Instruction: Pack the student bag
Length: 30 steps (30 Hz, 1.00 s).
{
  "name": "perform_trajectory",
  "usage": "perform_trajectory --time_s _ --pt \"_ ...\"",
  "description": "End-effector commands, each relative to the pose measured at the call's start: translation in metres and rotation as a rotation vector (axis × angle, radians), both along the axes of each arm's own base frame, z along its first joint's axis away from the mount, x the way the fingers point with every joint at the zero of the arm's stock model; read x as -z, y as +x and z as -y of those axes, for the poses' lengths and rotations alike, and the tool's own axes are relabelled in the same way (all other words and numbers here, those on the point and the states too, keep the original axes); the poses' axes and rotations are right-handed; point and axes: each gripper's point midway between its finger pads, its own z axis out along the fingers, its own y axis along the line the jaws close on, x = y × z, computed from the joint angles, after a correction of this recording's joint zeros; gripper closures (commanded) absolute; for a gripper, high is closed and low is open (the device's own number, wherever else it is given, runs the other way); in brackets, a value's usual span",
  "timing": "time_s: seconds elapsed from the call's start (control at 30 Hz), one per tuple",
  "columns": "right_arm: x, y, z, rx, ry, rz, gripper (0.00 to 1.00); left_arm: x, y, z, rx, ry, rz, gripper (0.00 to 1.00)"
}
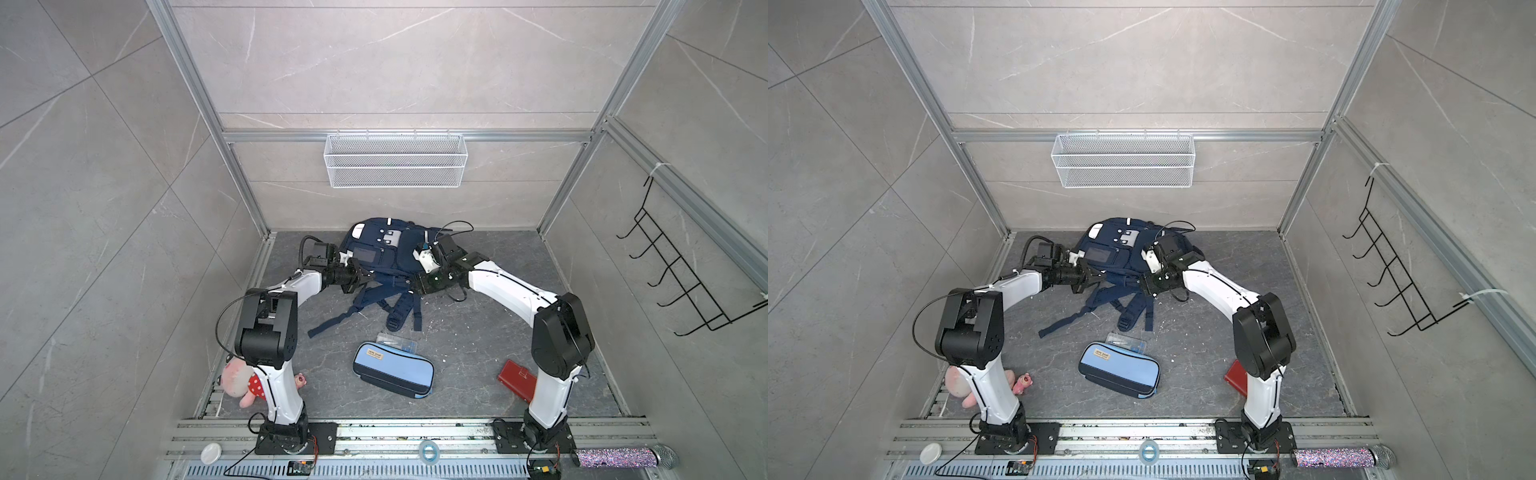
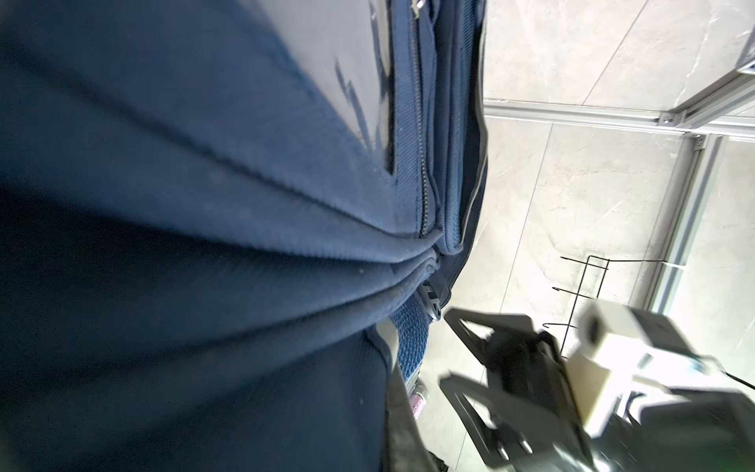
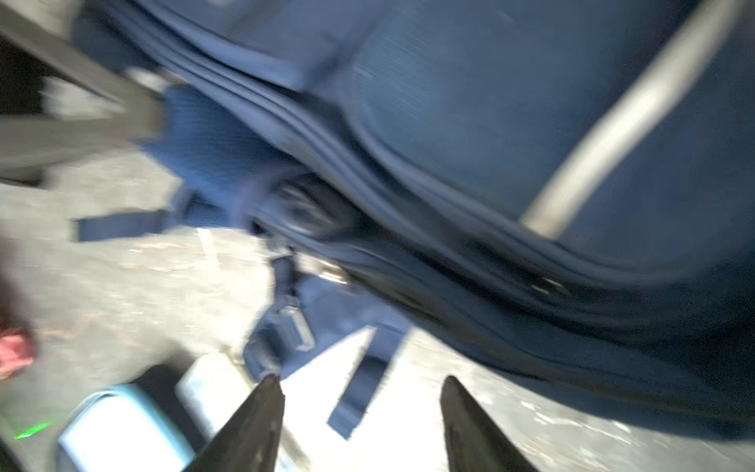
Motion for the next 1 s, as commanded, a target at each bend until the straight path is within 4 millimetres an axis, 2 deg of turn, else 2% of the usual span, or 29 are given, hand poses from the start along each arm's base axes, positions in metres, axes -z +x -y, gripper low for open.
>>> perform_trajectory --time_s 0.0,0.2,0.33,0.4,0.53,0.63,0.73,0.83,0.97 --pt "0.008 0.01 -0.013 0.003 0.021 -0.022 0.37 -0.046 0.003 0.003 0.048 -0.042 0.142 1.0" --pt "0.018 0.025 -0.018 0.04 -0.147 -0.005 0.45 -0.049 -0.002 0.003 0.037 -0.05 0.138 1.0" --pt "0.021 0.024 -0.018 0.033 -0.192 -0.006 0.53 -0.054 -0.002 0.004 0.035 -0.062 0.139 1.0" --pt "0.019 0.021 -0.018 0.031 -0.2 -0.001 0.55 -0.056 0.0 0.004 0.032 -0.064 0.142 1.0" --pt "0.001 0.008 -0.02 0.035 -0.174 0.008 0.54 -0.057 0.001 0.004 0.037 -0.066 0.144 1.0" --pt "0.0 -0.005 -0.014 0.068 -0.157 -0.02 0.53 -0.056 0.003 0.005 0.039 -0.066 0.144 1.0" --pt "0.01 -0.016 -0.006 0.095 -0.17 -0.071 0.53 -0.058 0.003 0.006 0.042 -0.073 0.143 1.0" --pt "0.021 -0.019 -0.006 0.116 -0.163 -0.098 0.54 -0.061 0.003 0.006 0.046 -0.077 0.148 1.0" --pt "0.031 0.001 -0.013 0.154 -0.118 -0.109 0.54 -0.063 0.005 0.007 0.045 -0.084 0.145 1.0"
